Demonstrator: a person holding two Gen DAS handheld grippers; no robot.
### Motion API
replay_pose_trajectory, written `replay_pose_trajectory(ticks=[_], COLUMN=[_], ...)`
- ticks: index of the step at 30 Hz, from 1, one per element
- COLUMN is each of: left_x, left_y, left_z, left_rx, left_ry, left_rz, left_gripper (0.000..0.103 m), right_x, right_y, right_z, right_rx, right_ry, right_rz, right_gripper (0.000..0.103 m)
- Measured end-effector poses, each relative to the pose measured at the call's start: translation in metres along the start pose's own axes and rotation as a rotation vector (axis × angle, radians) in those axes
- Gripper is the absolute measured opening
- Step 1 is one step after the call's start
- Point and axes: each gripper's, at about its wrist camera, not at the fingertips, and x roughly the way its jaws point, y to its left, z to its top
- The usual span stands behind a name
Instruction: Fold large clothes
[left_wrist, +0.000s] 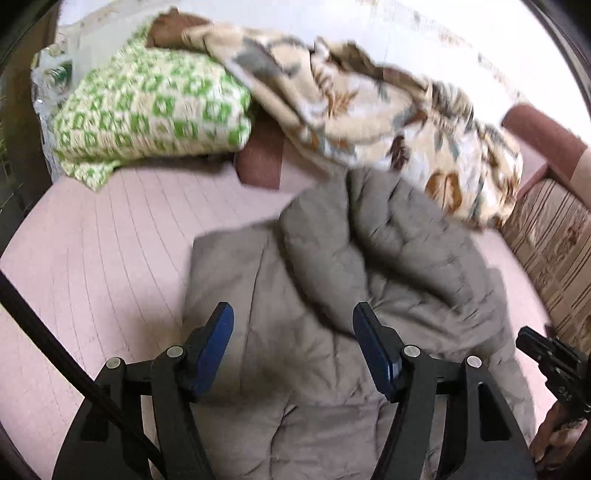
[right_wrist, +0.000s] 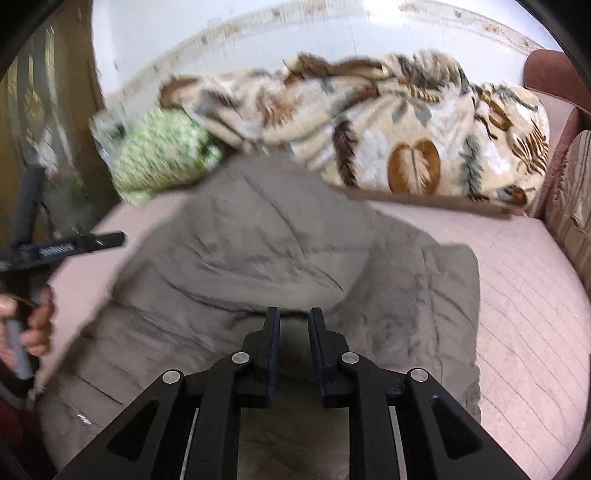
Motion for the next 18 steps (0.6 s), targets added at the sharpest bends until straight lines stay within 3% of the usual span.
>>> replay_pose_trajectory(ticks=[1, 6, 9, 13, 18], left_x=[-0.005, -0.008, 0.003, 0.034, 0.07], left_y=[-0.004, -0.041, -0.068, -0.089, -0.088], left_z=[0.001, 0.005, 0.002, -0.006, -0.019], left_rx=[-0.002, 0.053, 0.134, 0.188, 0.222], left_ry=[-0.035, -0.152, -0.175, -0.132, -0.027], left_rz=[-0.006, 0.021, 0.076, 0.122, 0.173], left_gripper=[0.066, 0.068, 0.07, 0.072, 0.072], right_x=[-0.004, 0.001, 0.015, 0.038, 0.073], right_y=[0.0, -0.01, -0.003, 0.001, -0.005], right_z=[0.002, 0.02, 0.032, 0.04, 0.03], right_rx=[0.008, 0.139, 0.135, 0.124, 0.132], right_ry=[-0.024, -0.106, -0.125, -0.116, -0.029], right_rz=[-0.002, -0.017, -0.038, -0.099, -0.105], right_gripper=[0.019, 0.044, 0.044, 0.044, 0.044])
